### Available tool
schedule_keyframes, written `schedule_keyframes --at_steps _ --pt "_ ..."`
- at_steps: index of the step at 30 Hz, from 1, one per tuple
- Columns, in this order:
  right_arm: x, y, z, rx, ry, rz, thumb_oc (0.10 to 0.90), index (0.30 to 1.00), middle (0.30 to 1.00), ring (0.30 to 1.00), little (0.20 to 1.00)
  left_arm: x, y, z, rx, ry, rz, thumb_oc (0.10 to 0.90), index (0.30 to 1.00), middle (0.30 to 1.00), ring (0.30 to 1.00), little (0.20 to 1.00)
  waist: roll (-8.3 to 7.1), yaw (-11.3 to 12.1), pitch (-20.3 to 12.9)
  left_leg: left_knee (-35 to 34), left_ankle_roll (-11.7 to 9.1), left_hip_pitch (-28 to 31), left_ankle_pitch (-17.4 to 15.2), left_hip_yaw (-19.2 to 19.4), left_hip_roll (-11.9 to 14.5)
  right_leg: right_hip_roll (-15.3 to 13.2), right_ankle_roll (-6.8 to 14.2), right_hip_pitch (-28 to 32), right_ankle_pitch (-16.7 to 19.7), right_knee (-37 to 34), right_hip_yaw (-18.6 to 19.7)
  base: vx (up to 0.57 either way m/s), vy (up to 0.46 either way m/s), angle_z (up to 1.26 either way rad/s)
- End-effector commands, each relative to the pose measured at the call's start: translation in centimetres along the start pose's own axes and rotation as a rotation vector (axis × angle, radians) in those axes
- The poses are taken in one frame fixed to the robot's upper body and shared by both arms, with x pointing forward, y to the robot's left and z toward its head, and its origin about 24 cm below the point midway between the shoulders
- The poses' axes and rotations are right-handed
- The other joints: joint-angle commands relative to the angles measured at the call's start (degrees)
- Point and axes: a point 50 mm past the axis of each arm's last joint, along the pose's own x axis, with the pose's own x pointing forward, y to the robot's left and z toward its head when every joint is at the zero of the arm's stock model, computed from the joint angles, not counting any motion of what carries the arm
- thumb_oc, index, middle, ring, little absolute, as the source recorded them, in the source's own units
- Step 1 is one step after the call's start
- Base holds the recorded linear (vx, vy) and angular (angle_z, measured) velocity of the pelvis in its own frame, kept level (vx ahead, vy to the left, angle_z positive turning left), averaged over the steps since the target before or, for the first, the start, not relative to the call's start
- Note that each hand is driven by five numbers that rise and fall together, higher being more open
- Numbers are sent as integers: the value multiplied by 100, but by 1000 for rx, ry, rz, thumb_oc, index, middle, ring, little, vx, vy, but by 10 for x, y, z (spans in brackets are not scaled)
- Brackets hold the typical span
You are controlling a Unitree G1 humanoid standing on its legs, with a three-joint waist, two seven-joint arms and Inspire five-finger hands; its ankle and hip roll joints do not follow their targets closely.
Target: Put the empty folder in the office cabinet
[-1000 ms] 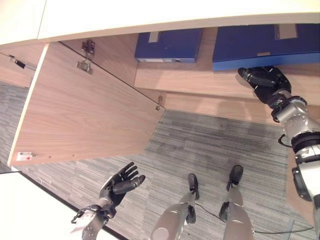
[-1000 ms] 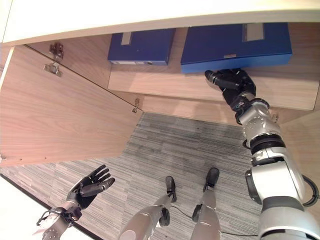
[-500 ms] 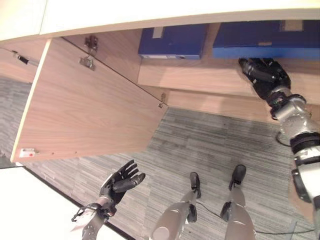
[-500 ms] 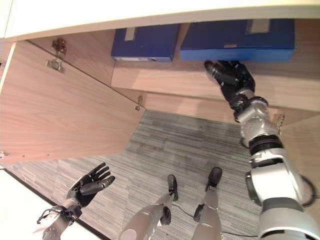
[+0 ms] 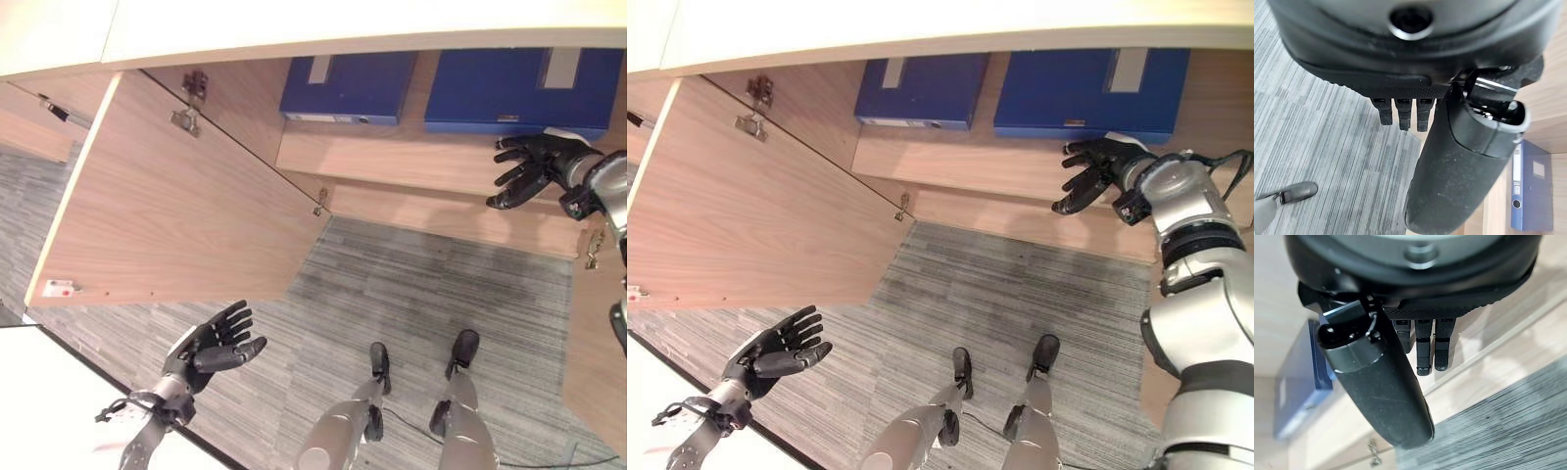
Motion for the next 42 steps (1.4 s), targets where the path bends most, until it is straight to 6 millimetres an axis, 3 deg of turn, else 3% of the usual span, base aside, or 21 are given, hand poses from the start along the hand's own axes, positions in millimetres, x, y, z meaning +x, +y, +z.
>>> schedule_keyframes --at_steps 1,4,6,8,11,12,14,18,21,24,28,32,38,42 --pt "-4 24 -58 -189 289 167 800 900 900 900 900 -5 15 20 94 -64 44 800 900 900 900 900 42 143 39 -52 -468 -410 59 -175 -144 86 557 31 -810 18 100 0 0 0" --pt "2 38 -40 -292 218 221 800 900 900 900 900 -3 16 21 97 -80 71 800 900 900 900 900 23 108 57 -52 -466 -420 49 -166 -149 94 553 33 -816 17 121 -9 1 -1" --pt "3 37 -24 -252 122 186 800 900 900 900 900 0 15 19 86 -91 86 800 900 900 900 900 -12 68 78 -52 -456 -437 42 -139 -145 83 551 21 -811 15 143 -41 -3 -8" --pt "3 34 -24 -231 114 166 800 900 900 900 900 1 15 19 81 -91 87 800 900 900 900 900 -19 69 77 -52 -451 -444 44 -139 -144 81 552 13 -807 16 145 -28 1 -5" --pt "0 11 -21 -117 90 19 800 900 900 900 900 6 14 18 57 -99 94 800 900 900 900 900 -6 75 37 -52 -439 -481 43 -121 -158 78 561 -29 -790 15 165 -8 3 -1" --pt "-5 -9 -15 -10 49 -121 800 900 900 900 900 7 16 17 45 -102 109 800 900 900 900 900 17 94 4 -52 -436 -499 44 -109 -163 73 571 -51 -773 14 174 0 0 0" --pt "-6 -16 -13 29 26 -170 800 900 900 900 900 7 17 16 40 -100 112 800 900 900 900 900 31 104 -4 -52 -437 -503 48 -112 -164 69 577 -57 -768 13 174 0 0 0" --pt "-21 -52 1 295 -126 -448 800 900 900 900 900 5 26 16 21 -102 160 800 900 900 900 900 86 142 9 -52 -447 -536 59 -89 -181 60 602 -105 -763 8 177 -4 1 1" --pt "-27 -61 6 360 -180 -533 800 900 900 900 900 6 28 17 22 -106 170 800 900 900 900 900 87 160 19 -52 -454 -552 69 -83 -173 48 608 -122 -768 10 160 -7 0 1" --pt "-25 -57 7 434 -222 -530 800 900 900 900 900 7 29 20 16 -111 172 800 900 900 900 900 45 151 65 -52 -458 -512 74 -50 -165 45 612 -83 -774 11 143 0 0 0" --pt "-17 -38 14 246 -209 -441 800 900 900 900 900 7 28 21 35 -106 167 800 900 900 900 900 -38 81 44 -52 -418 -373 43 -43 -180 28 593 50 -797 24 130 0 7 -1" --pt "-16 -35 3 204 -160 -455 800 900 900 900 900 10 31 20 42 -96 173 800 900 900 900 900 -48 81 -43 -52 -369 -277 20 -73 -241 -21 594 136 -794 40 140 -6 24 -4" --pt "-14 -31 14 149 -193 -427 800 900 900 900 900 10 31 23 56 -100 155 800 900 900 900 900 -92 66 -119 -52 -337 -85 7 -92 -284 -73 608 312 -793 45 127 -3 28 2" --pt "-9 -17 32 173 -278 -345 800 900 900 900 900 5 38 6 63 -19 175 800 900 900 900 900 -148 47 -226 -52 -282 78 -31 -96 -355 -145 632 439 -766 62 128 -1 54 0"
